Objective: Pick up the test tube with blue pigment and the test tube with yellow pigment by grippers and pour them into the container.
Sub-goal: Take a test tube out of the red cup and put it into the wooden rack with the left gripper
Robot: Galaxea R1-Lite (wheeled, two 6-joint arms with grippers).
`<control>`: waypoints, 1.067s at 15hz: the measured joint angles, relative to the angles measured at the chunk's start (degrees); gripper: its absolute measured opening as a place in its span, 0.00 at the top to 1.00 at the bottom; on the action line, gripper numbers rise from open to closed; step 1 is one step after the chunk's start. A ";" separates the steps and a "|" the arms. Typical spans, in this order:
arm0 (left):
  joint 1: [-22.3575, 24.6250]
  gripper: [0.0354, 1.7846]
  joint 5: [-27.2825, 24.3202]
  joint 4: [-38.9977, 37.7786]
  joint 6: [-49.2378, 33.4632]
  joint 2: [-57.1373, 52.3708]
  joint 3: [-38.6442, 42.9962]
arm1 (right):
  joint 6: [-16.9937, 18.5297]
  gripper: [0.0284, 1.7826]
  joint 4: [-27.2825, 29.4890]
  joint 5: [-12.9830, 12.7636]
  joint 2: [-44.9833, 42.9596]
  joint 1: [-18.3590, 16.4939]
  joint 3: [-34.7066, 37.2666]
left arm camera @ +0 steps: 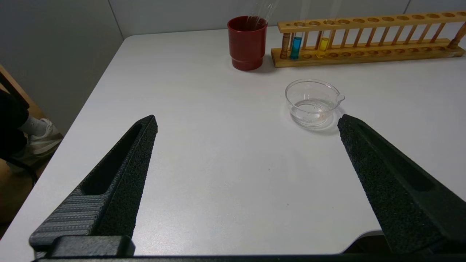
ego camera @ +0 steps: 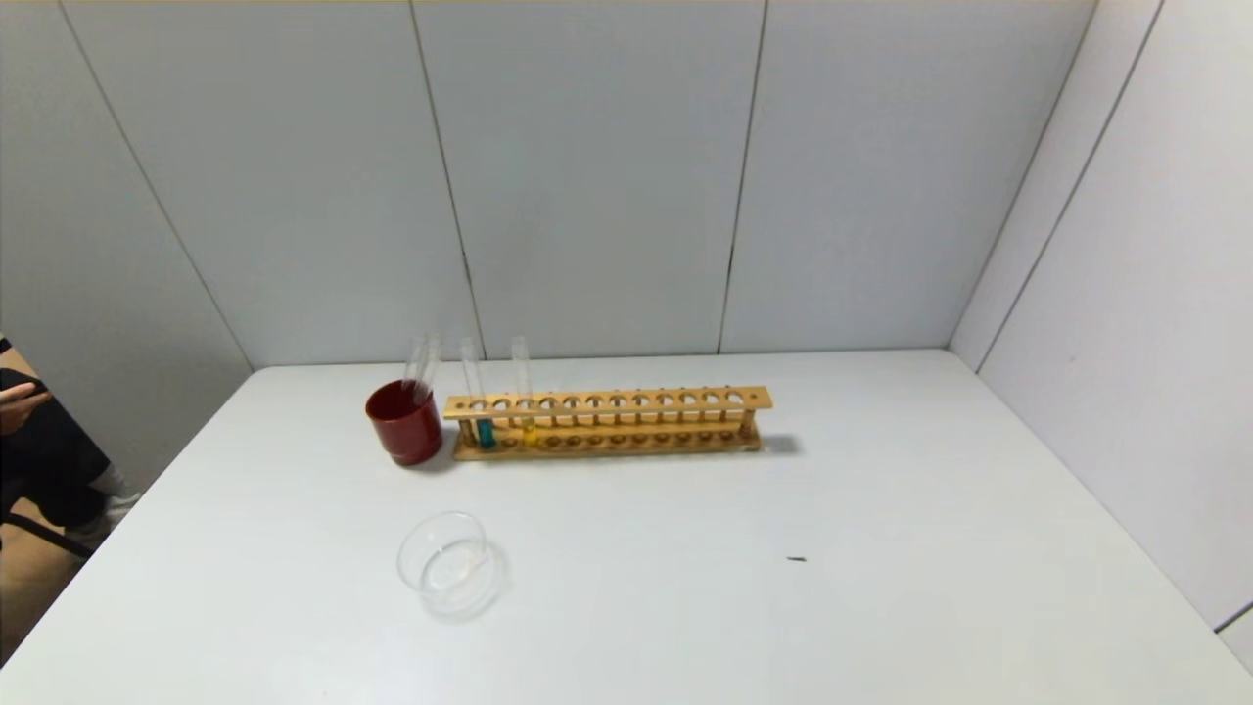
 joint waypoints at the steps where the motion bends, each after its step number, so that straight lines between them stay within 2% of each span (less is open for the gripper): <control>1: 0.00 0.02 -0.02 -0.02 0.00 0.00 0.00 | 0.00 0.02 0.00 0.00 0.00 0.00 0.00; 9: 0.00 0.02 0.06 0.17 0.00 0.02 0.00 | 0.00 0.02 0.00 0.00 0.00 0.00 0.00; 12: -0.15 0.02 -1.16 0.35 2.30 0.05 -0.88 | 0.00 0.02 0.00 0.00 0.00 0.02 0.00; 16: -0.30 0.02 -7.89 6.10 0.27 4.89 -14.93 | 0.00 0.02 0.00 0.00 0.00 0.00 0.00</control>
